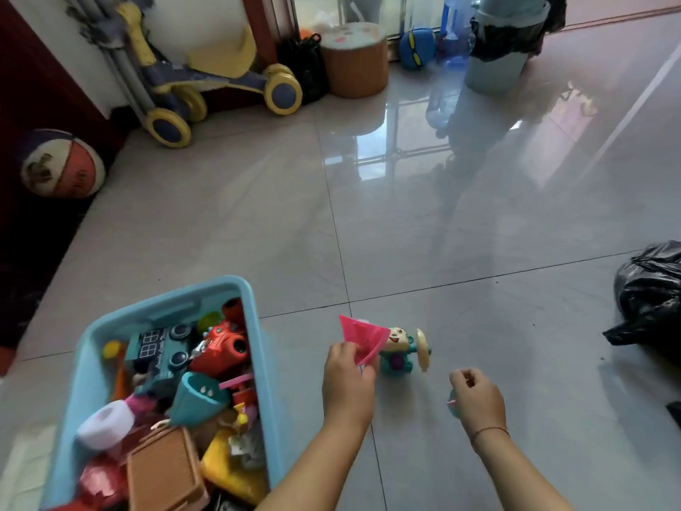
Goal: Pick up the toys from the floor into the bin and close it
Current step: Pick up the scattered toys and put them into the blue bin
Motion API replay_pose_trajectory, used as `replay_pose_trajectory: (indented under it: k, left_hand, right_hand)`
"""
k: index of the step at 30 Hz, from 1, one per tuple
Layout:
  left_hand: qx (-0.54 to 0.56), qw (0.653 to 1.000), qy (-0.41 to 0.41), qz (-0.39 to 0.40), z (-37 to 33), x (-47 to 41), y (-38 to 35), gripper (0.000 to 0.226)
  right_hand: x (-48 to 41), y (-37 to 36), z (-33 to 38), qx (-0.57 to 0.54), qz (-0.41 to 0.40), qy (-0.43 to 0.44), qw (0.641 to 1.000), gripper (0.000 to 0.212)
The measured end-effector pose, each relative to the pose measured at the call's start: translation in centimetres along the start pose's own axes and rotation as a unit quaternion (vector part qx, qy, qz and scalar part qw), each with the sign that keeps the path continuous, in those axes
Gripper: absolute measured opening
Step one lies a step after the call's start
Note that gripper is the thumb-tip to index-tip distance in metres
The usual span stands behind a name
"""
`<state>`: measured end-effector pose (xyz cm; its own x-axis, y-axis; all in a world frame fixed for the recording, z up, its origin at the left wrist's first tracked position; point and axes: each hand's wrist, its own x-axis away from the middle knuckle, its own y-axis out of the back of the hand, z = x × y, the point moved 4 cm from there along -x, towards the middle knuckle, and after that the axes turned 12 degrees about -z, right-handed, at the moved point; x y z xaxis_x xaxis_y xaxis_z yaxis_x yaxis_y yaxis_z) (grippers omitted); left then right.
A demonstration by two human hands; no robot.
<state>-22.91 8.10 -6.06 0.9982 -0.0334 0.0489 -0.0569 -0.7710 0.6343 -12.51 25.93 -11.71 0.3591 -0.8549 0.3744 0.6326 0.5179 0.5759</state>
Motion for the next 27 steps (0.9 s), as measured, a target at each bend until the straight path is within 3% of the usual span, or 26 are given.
replay_pose_trajectory:
  k: [3,10,14,17,22,27]
  left_hand:
    - [0.007,1.0,0.007,-0.024,0.3,2.6,3.9,0.013]
    - [-0.016,0.996,-0.034,-0.087,0.2,3.2,9.5,0.02]
    - [-0.024,0.989,-0.063,-0.133,0.6,1.6,11.8,0.017]
    - [-0.061,0.981,-0.086,-0.164,1.5,-0.4,12.9,0.018]
    - [-0.09,0.966,-0.089,-0.228,3.1,-2.6,13.7,0.02]
    - [-0.091,0.969,-0.102,-0.207,3.7,-3.0,13.9,0.022]
  right_hand:
    - [3.1,0.7,0.5,0.023,0.021,-0.016,0.999,0.021]
    - [5.6,-0.9,5.2,0.042,0.105,0.117,0.987,0.081]
    - [6.5,-5.5,5.4,0.1,0.164,0.176,0.965,0.099]
    - [6.7,-9.2,4.8,0.192,0.165,0.18,0.95,0.1]
    - [5.3,-12.5,3.4,0.325,0.156,0.114,0.926,0.088]
    - [5.0,-13.3,1.9,0.296,0.22,0.043,0.928,0.075]
